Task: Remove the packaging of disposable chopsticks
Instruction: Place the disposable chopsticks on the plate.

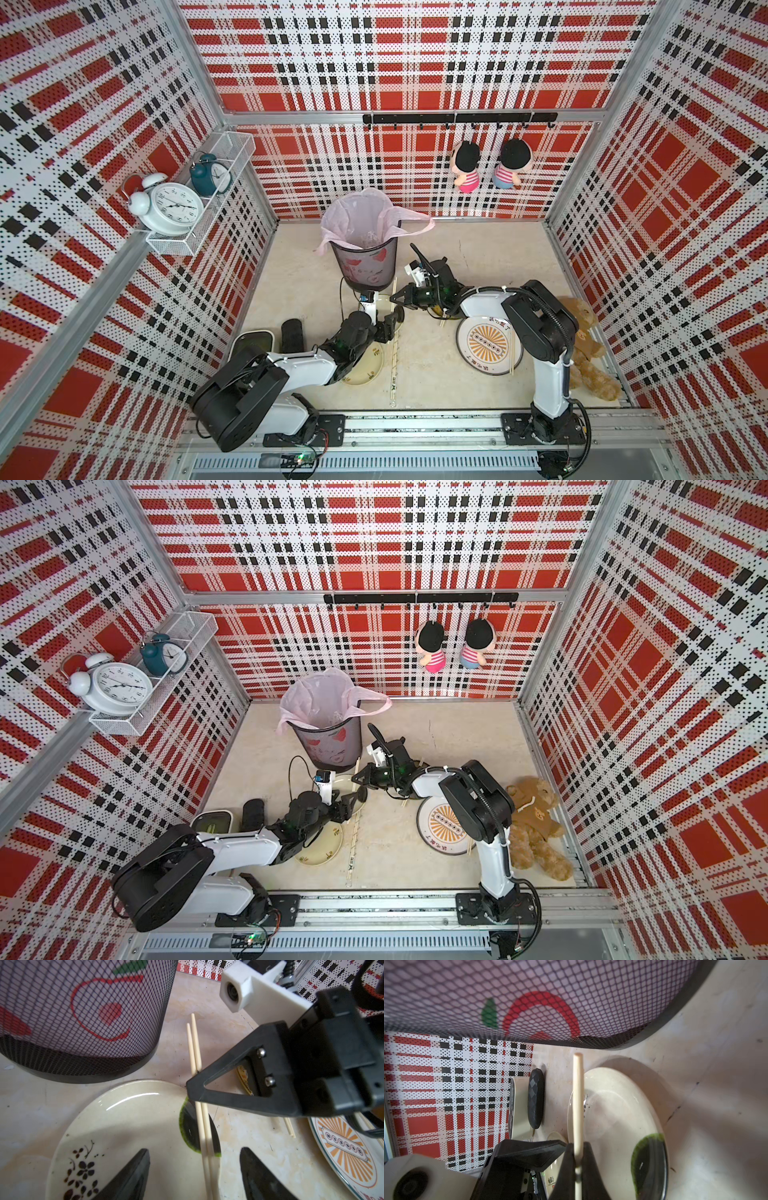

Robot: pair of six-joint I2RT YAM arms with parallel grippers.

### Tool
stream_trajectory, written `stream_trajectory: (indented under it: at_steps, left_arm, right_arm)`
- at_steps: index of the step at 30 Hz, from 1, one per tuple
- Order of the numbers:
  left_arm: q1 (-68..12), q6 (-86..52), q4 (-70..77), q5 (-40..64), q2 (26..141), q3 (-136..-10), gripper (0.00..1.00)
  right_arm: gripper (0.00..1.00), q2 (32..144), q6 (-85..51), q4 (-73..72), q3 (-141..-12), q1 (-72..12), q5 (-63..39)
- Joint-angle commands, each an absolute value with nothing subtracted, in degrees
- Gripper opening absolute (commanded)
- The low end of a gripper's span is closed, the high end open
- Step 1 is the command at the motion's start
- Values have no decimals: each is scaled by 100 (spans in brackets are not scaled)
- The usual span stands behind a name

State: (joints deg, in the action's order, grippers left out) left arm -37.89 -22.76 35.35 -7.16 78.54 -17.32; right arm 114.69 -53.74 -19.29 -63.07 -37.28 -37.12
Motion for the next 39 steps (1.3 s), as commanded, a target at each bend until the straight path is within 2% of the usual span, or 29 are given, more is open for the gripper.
stream_trajectory:
  at_steps: [1,11,14,39]
  left_arm:
    - [-3753,-2207,3708,-677,8074,-1936,67]
    - [-3740,-2153,3739,-857,8541,-2211,55]
    - [-3665,-2136,3764,-805,8752,-2286,46]
    - [-3516,-2179,4154,-504,9346,-2405,41]
  right_arm:
    - [0,11618,-5445,-1889,-6459,-3735,-3727]
    - [0,11845,-5475,-1901,-6559,-3735,-3796]
    - [0,11882,-5497,-1933,-6589,-3735,-3822]
    - [1,12252,-5602,-2051,-6769,-3720,-3991]
